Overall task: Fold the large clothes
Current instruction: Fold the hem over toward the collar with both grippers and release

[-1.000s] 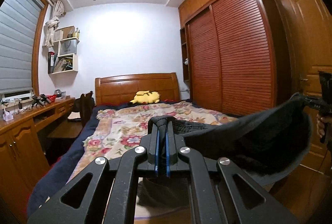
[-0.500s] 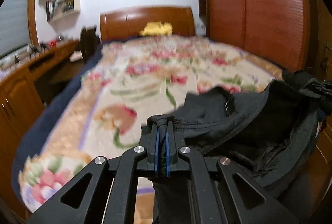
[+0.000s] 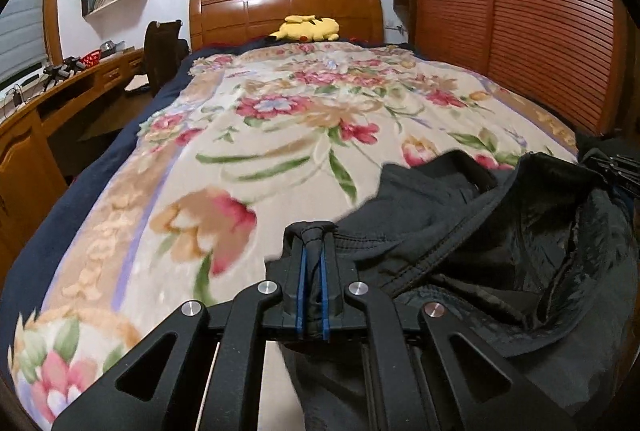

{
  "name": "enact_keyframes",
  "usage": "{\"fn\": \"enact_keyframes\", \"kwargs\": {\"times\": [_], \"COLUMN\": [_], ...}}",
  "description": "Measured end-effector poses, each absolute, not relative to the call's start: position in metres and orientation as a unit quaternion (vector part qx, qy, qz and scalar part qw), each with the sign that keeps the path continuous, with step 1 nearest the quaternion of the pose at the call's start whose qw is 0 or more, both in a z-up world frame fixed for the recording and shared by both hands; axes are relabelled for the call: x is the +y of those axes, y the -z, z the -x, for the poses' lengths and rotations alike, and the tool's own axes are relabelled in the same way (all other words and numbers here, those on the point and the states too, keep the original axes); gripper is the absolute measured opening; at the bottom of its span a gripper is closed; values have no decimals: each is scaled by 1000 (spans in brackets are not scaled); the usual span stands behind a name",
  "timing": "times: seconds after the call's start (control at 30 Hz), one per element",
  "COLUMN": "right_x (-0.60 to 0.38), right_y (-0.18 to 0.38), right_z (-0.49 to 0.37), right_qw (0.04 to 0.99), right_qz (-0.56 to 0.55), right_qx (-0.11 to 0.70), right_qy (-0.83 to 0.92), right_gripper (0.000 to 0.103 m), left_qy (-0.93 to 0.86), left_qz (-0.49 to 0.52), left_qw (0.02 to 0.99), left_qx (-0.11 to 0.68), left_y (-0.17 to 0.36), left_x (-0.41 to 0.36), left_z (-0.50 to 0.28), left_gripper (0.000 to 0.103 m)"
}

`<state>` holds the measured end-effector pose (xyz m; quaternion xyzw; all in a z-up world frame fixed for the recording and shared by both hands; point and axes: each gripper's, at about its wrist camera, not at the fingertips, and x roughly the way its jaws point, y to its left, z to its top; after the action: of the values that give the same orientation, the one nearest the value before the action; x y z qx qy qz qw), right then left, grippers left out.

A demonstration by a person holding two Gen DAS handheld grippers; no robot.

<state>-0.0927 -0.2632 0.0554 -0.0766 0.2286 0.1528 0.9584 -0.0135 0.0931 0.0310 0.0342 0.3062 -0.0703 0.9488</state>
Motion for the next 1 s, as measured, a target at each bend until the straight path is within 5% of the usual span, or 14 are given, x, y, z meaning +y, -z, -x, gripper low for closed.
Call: {"fn": "enact_keyframes", "kwargs": {"times": [0.6, 0.7, 0.83, 0.87, 0.9, 0.93, 1.0], "right_x": [-216, -208, -214, -215, -217, -219, -223], "right_y": [-15, -22, -33, -36, -40, -43, -47], "right_z": [-85, -92, -84, -80, -75, -66, -54], "right_qw": [949, 948, 951, 953, 955, 957, 962], "right_qz": [78, 96, 71, 67, 66, 67, 71], "right_qx": [280, 278, 267, 260, 252, 243, 227], "right_qy": [-121, -118, -137, -142, -143, -140, -133], "right_gripper": [6, 8, 24, 28, 43, 64, 78], "left_qy": [49, 53, 50, 51, 53, 56, 61], "left_qz": [-82, -79, -92, -92, -90, -87, -83], "left_qw": [944, 943, 945, 945, 945, 945, 945], "left_qx": [317, 319, 310, 310, 310, 310, 311], "left_y": [-16, -17, -24, -24, -25, -26, -27], "left_x": [93, 95, 97, 98, 99, 99, 99], "left_z": [-77, -75, -61, -59, -55, -49, -41], "left_gripper": [7, 19, 64, 70, 77, 78, 78]}}
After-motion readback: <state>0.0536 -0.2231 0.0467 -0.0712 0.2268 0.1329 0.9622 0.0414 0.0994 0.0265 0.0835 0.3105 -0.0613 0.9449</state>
